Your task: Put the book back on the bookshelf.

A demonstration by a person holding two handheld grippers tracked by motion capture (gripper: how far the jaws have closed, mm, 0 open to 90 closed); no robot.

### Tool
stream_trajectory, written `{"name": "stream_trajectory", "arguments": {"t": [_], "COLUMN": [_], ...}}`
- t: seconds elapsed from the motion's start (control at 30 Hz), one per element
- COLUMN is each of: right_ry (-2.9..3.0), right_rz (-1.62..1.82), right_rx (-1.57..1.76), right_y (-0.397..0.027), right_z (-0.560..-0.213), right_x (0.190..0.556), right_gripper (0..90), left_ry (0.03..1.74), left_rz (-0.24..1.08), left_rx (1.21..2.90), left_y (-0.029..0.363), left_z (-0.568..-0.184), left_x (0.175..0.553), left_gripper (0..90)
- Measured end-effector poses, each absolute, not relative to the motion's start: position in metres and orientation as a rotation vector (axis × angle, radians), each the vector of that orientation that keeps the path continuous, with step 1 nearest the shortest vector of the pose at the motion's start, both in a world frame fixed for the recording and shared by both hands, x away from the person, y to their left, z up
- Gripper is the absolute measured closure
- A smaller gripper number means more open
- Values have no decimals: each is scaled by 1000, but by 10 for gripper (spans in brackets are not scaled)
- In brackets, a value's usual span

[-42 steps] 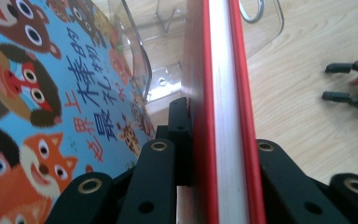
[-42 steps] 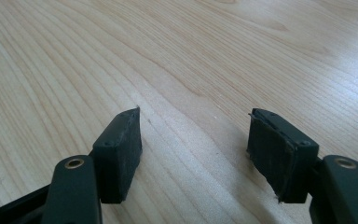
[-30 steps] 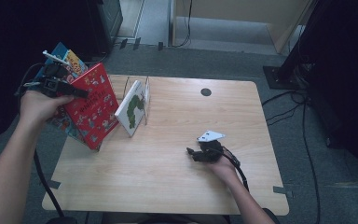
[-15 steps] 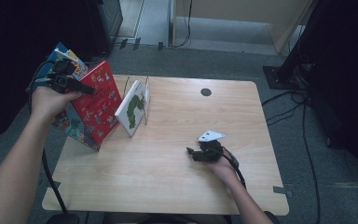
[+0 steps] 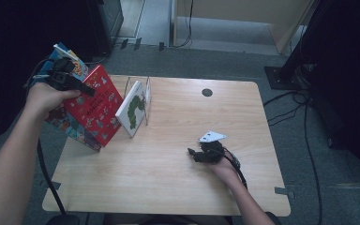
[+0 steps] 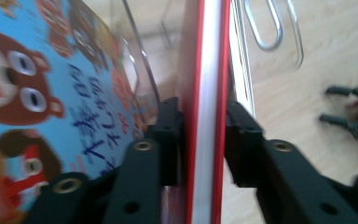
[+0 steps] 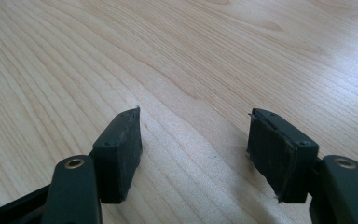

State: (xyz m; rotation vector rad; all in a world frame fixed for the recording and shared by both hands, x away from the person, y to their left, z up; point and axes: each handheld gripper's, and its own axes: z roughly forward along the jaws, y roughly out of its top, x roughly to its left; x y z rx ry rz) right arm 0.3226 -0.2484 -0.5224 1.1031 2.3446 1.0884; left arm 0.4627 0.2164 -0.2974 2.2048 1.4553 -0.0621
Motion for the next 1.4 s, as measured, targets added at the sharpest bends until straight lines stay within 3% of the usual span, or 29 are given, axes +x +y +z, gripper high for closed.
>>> {"name": "stream_trajectory", "arguments": {"t": [0.3, 1.1, 1.4], "right_ry": [2345, 2343, 2343], "right_rz": [1088, 1089, 1089], "right_rx": [1104, 1101, 1102], "right_y": [-248, -248, -248], "right_z": [-522, -522, -522], "right_x": [323, 323, 323], "right_gripper": [355, 355, 355], "left_ry": [1585, 1626, 1631], "left_rz": [-128, -43, -8], "left_rx": [2192, 2053, 2056], "left_y": [221, 220, 214], "left_z": [-303, -287, -301], "left_x": [476, 510, 516], "left_gripper": [803, 805, 801]}}
